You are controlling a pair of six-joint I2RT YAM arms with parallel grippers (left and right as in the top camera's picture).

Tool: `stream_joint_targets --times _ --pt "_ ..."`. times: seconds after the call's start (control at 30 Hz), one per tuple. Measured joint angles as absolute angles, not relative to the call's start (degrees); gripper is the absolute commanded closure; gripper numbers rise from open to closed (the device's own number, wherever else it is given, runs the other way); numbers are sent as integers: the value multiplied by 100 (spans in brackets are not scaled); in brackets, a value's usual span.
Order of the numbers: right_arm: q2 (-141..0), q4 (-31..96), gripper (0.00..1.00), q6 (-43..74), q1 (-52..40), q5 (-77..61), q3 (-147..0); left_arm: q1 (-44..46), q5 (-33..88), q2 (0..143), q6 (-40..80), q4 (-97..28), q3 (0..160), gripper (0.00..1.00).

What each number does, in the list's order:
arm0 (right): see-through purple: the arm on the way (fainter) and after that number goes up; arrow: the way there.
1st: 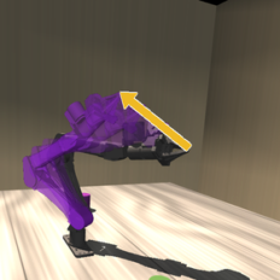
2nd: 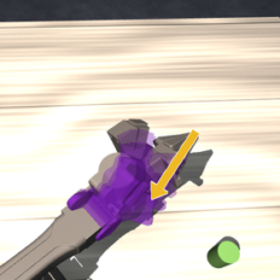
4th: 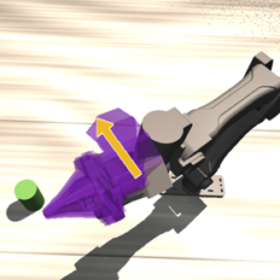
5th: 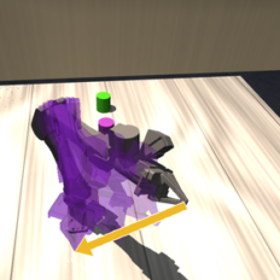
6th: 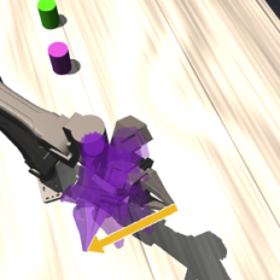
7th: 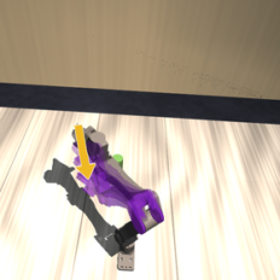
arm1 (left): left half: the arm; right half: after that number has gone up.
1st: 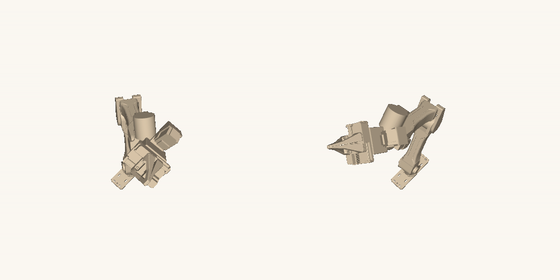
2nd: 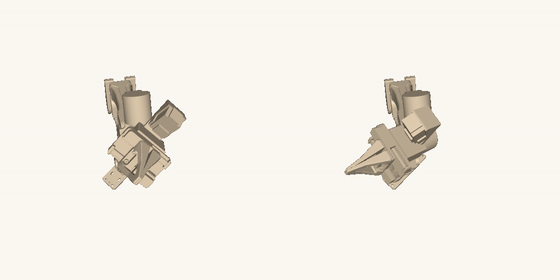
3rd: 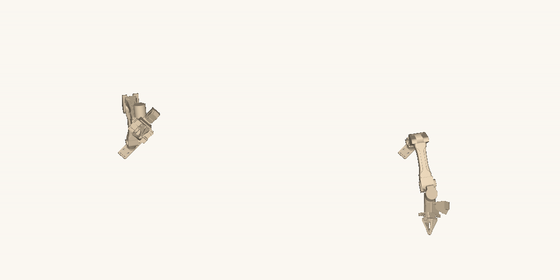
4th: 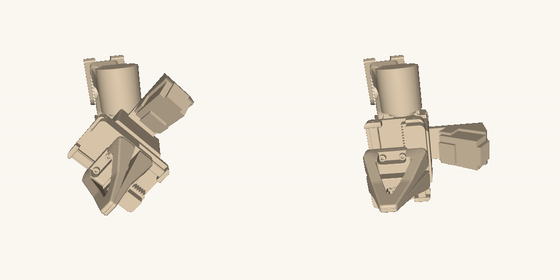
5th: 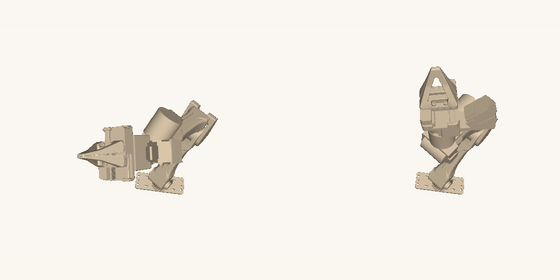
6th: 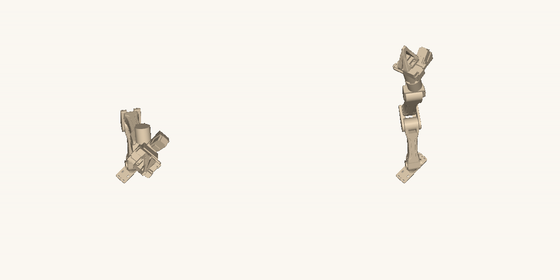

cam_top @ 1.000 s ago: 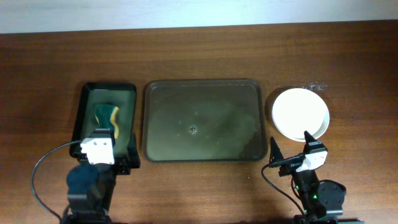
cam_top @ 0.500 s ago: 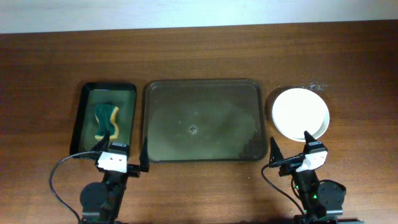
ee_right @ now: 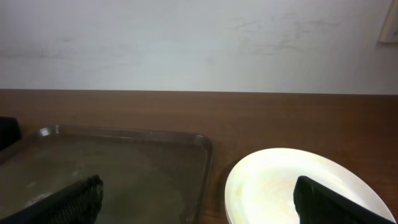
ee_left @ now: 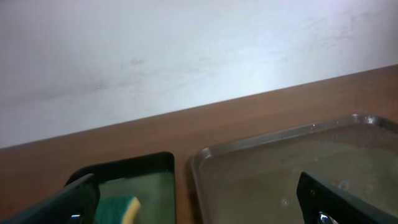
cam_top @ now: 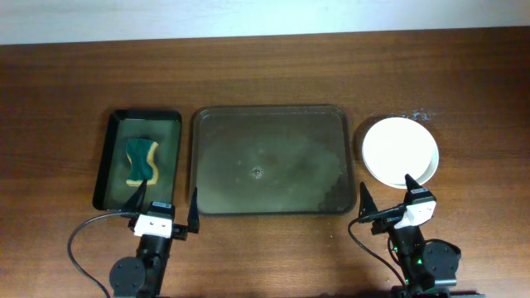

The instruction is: Clean dirty plates on tray and stack at the side

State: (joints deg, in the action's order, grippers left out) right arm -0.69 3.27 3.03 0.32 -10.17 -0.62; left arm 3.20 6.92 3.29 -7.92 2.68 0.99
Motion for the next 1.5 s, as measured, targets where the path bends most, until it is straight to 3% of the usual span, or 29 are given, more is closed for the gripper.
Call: stream_joint_targets --times 0.43,1.5 --pt "-69 327 2 303 32 -1020 -62 320 709 80 -823 -388 82 1" --pt "-69 327 2 305 32 -1017 -62 130 709 73 -860 -386 80 1"
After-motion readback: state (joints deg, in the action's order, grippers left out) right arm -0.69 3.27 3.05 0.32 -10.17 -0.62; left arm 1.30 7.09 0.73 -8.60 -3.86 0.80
